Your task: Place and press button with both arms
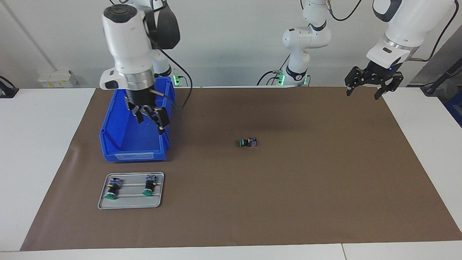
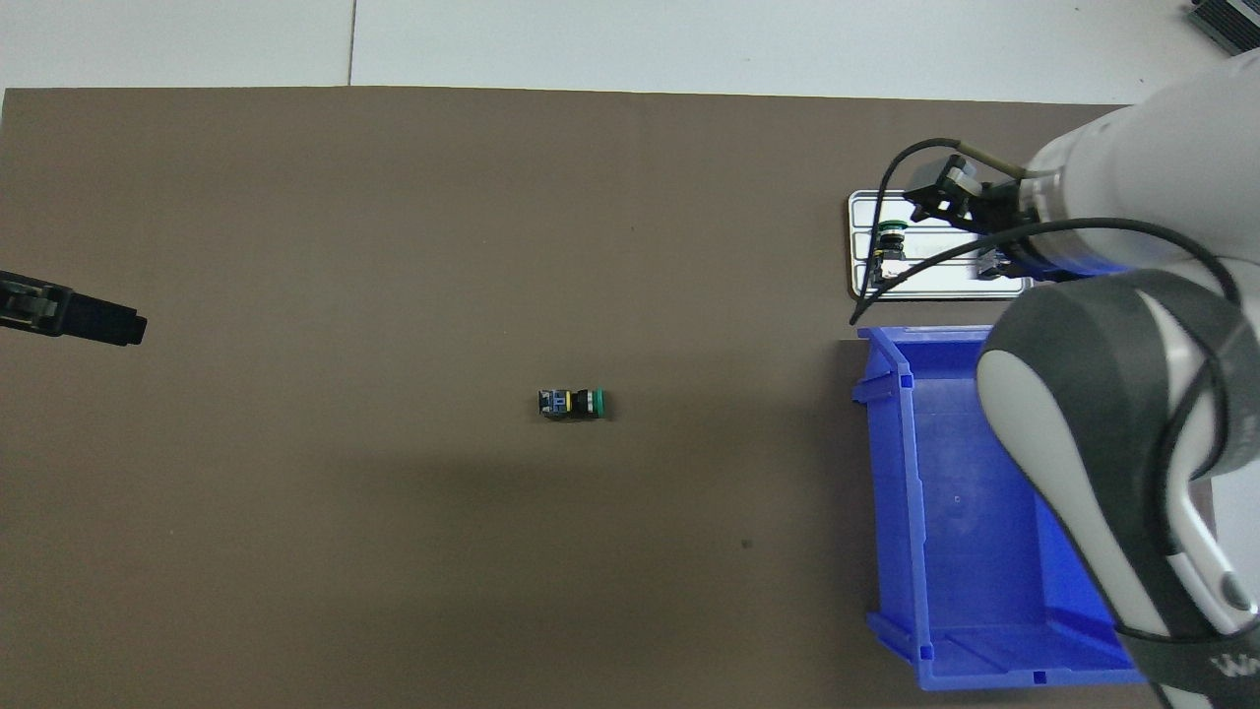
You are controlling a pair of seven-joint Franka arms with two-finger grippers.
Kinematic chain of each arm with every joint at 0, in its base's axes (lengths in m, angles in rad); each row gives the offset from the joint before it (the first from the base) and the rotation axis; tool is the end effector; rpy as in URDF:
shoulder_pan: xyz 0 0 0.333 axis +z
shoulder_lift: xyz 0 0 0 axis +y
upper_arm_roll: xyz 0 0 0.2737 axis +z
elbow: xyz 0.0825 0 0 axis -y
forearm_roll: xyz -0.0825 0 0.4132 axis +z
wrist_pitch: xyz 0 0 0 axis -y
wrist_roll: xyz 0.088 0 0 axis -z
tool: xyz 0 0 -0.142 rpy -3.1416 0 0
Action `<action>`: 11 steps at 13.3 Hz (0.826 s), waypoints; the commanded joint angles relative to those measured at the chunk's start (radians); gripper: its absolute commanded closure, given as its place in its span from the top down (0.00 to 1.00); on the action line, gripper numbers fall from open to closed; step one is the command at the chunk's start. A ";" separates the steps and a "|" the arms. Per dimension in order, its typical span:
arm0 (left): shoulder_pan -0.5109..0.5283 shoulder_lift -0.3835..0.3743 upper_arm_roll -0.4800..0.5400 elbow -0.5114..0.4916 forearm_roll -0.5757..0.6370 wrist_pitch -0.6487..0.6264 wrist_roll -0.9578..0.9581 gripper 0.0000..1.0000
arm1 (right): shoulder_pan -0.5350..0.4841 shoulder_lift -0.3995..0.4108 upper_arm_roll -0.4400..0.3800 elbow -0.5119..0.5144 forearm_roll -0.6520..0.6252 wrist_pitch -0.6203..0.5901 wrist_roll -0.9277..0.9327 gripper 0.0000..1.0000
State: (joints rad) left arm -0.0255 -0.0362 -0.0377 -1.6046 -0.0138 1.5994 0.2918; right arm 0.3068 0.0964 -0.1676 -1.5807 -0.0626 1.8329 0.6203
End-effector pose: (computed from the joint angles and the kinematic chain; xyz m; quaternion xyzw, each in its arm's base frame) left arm 0.5766 -0.0387 0.5538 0.9842 -0.1765 0.0161 0.0044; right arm 0.6312 0.0846 0.5102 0.9691 -0.2308 0.0872 0.0069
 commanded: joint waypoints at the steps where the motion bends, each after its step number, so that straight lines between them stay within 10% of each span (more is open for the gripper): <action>1: -0.065 -0.045 0.004 -0.081 -0.006 0.063 0.183 1.00 | -0.099 -0.049 0.011 -0.019 0.038 -0.098 -0.271 1.00; 11: -0.281 -0.079 -0.002 -0.288 -0.061 0.229 0.621 1.00 | -0.190 -0.142 0.023 -0.010 0.064 -0.331 -0.472 1.00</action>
State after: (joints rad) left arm -0.2519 -0.0831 -0.0534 -1.8270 -0.0654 1.7668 0.8695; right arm 0.1001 -0.0169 -0.1534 -1.5410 -0.0054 1.5055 0.1573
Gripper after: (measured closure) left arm 0.000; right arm 0.000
